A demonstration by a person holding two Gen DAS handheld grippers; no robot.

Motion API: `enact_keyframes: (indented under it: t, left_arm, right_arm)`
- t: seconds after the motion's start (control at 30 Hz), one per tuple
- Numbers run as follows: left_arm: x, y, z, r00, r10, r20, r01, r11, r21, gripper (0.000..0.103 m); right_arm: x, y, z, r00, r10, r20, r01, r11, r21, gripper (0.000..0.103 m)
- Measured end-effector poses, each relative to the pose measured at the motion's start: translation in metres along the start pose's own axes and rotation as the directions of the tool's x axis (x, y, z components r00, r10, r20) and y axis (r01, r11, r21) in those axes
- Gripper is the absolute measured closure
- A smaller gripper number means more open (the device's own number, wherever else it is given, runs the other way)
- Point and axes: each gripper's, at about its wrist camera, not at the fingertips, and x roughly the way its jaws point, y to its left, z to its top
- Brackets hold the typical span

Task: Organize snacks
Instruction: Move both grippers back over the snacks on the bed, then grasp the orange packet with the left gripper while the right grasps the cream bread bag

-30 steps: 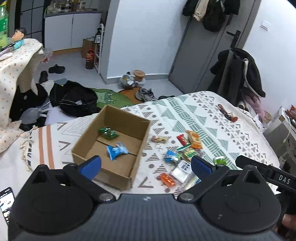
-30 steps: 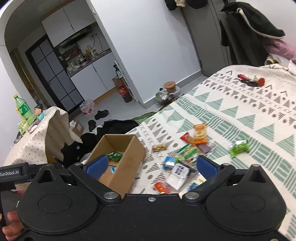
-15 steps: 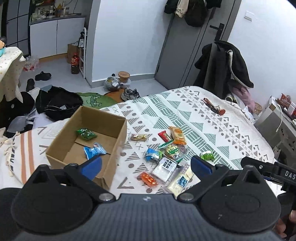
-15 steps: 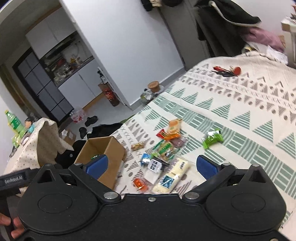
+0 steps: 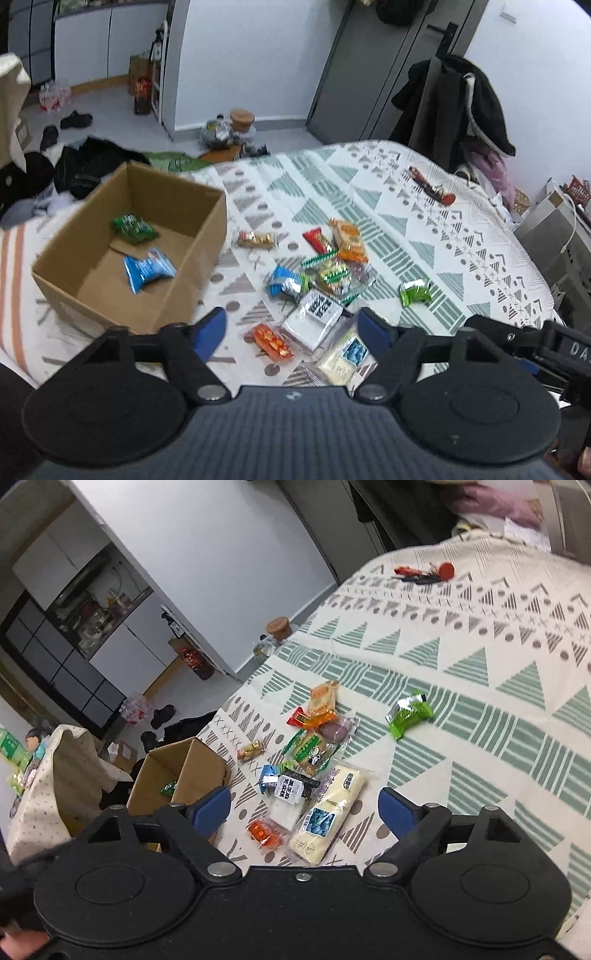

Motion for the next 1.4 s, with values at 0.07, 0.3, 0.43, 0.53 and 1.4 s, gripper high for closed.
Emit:
enact_keyframes:
  t: [0.07, 0.3, 0.43, 0.53, 1.4]
  left_arm:
    - [0.013, 0.000, -0.003, 1.000, -0.003, -0.031, 0.003, 1.000, -0.009, 0.040]
    - [0.053, -0.001, -0.011, 0.995, 0.000, -0.098, -0.003, 1.000, -0.026, 0.048]
    - [0.073, 0.003, -0.014, 0.991, 0.009, -0.130, -0.015, 0.999, -0.048, 0.049]
    - [0.090, 0.006, -0.017, 0.986, 0.016, -0.165, -0.027, 0.998, -0.062, 0.048]
    - [0.129, 0.032, -0.022, 0.975, 0.016, -0.220, -0.045, 0.991, -0.127, 0.078]
  right_arm:
    - [0.008, -0.002, -0.001, 1.000, -0.006, -0.016, 0.006, 1.000, 0.022, 0.021]
    - [0.037, -0.006, -0.007, 0.997, -0.038, -0.074, 0.042, 0.998, 0.054, 0.023]
    - [0.054, -0.007, -0.009, 0.993, -0.060, -0.103, 0.066, 0.996, 0.056, 0.023]
    - [0.067, -0.008, -0.011, 0.989, -0.078, -0.128, 0.086, 0.995, 0.055, 0.023]
    - [0.135, -0.001, -0.025, 0.958, -0.150, -0.243, 0.155, 0.988, 0.001, 0.023]
